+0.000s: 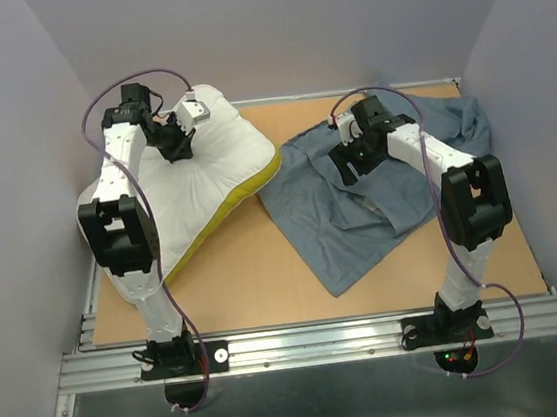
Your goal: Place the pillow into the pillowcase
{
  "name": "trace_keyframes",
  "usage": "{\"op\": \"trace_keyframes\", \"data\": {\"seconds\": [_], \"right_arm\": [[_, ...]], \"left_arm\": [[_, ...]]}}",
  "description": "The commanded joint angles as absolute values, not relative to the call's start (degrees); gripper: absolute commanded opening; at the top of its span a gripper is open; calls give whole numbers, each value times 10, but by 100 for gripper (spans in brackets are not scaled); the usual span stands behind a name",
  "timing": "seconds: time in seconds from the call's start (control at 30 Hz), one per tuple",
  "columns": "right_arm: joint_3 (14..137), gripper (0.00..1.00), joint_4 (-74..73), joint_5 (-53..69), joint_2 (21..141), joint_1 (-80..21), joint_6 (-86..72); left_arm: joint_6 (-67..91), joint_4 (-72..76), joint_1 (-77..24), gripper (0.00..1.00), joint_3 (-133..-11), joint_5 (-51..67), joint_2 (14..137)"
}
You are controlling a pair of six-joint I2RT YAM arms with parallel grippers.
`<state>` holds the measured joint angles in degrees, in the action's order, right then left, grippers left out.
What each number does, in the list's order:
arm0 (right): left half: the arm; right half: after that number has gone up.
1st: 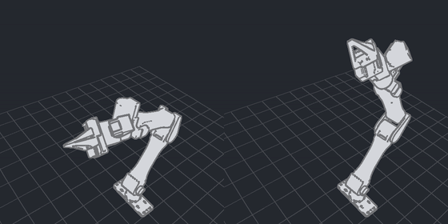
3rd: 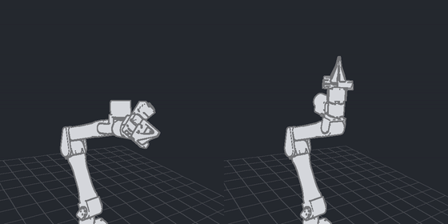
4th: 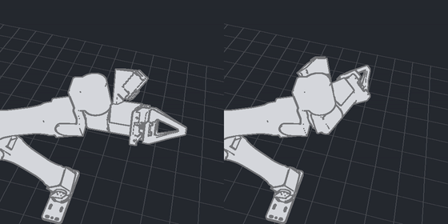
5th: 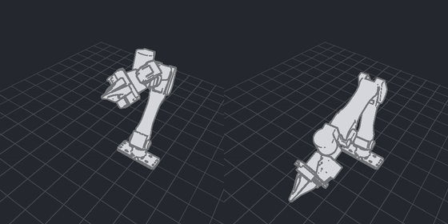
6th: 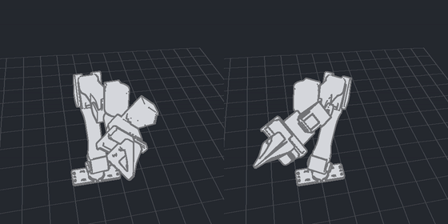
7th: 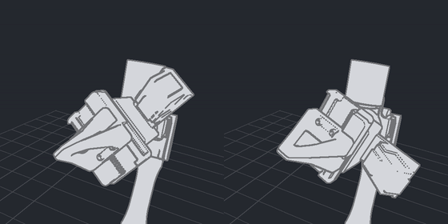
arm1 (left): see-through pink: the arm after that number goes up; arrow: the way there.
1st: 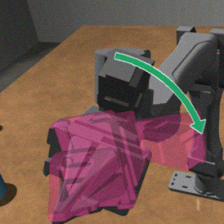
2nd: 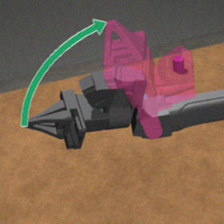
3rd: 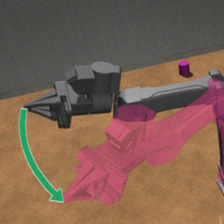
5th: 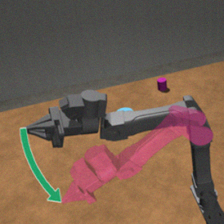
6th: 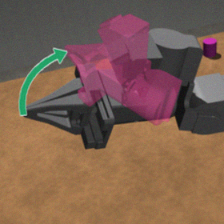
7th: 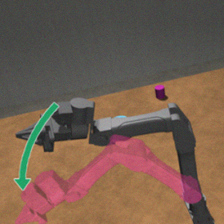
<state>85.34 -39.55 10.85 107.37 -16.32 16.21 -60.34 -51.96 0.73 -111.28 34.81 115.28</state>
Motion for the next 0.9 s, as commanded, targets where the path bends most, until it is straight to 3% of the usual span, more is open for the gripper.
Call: {"op": "trace_keyframes", "data": {"seconds": [0.0,0.37,0.73,0.87], "right_arm": [[830,75,-378,59,1059,-184,228],[802,70,-380,37,1074,-214,272],[852,50,-348,-27,1141,-219,229],[867,38,-342,-53,1136,-219,211]], "left_arm": [[-630,-534,18,0,-1091,385,1062],[-610,-542,42,0,-1053,432,1027],[-623,-541,50,0,-991,437,985],[-635,-551,50,0,-984,435,976]]}}
